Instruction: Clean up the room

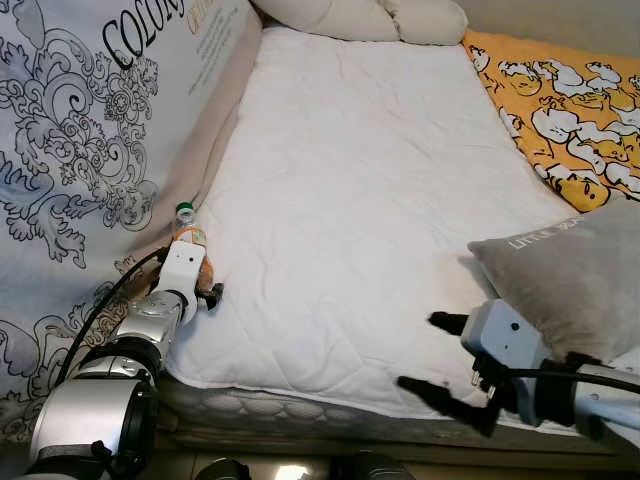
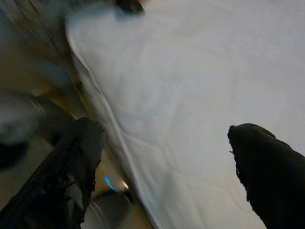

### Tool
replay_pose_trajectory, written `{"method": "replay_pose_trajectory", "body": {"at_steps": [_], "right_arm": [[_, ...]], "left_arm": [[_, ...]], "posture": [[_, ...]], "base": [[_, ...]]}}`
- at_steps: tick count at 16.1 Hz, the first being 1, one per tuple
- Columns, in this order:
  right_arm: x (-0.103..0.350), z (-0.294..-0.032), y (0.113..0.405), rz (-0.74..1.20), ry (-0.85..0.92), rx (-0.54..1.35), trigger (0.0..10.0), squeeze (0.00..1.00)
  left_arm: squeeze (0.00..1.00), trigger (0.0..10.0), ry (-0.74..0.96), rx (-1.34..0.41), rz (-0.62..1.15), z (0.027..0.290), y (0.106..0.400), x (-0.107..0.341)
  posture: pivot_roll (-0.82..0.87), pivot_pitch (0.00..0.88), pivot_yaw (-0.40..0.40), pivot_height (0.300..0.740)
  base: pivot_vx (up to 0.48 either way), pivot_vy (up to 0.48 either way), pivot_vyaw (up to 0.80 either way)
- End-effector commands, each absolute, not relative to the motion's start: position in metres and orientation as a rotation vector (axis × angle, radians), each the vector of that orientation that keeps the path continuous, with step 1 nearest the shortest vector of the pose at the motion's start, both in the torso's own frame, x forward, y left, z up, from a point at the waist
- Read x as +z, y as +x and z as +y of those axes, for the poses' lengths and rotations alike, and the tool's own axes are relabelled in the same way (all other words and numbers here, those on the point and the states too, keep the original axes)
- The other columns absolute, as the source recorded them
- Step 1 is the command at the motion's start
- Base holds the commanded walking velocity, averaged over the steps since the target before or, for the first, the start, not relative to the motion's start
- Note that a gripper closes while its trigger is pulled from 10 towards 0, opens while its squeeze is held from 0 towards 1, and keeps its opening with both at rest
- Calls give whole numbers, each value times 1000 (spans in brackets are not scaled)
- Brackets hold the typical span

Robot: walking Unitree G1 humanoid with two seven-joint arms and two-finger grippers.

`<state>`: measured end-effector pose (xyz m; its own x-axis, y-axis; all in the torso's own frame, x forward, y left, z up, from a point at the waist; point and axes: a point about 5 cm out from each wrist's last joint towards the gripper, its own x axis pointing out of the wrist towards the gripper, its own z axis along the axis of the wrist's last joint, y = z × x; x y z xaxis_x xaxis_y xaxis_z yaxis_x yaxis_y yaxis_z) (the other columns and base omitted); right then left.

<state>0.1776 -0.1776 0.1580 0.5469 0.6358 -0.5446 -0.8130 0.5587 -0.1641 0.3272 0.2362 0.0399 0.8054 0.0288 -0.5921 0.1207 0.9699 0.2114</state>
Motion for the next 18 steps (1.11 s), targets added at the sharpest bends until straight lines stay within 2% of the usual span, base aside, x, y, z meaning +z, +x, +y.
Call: {"method": "replay_pose_trajectory", "body": {"at_steps": [1,5,6,7,8,9,16,18], "right_arm": [[153,-183,178,478,-457,859,10000,0],[151,-184,178,469,-448,837,10000,0],[150,-183,178,468,-449,837,10000,0],[150,-183,177,465,-451,836,10000,0],[149,-183,177,464,-451,835,10000,0],[149,-184,177,462,-450,831,10000,0],[147,-180,178,447,-442,846,10000,0],[153,-173,176,399,-396,910,10000,0]], "left_arm": [[0,10000,230,-49,676,237,320,31],[0,10000,249,-34,657,238,323,35],[0,9098,255,-15,649,239,324,36],[0,4941,241,20,633,240,325,37],[0,3333,229,36,626,241,325,38],[0,0,208,68,616,242,325,39],[0,0,211,94,629,244,322,35],[0,0,212,97,629,245,322,35]], "posture": [[-393,51,-73,740],[-385,42,-70,740],[-386,40,-70,740],[-388,37,-69,740],[-388,35,-70,740],[-386,32,-69,740],[-378,22,-73,740],[-375,19,-70,740]], "base": [[0,0,0],[0,0,0],[0,0,0],[0,0,0],[0,0,0],[0,0,0],[0,0,0],[0,0,0]]}}
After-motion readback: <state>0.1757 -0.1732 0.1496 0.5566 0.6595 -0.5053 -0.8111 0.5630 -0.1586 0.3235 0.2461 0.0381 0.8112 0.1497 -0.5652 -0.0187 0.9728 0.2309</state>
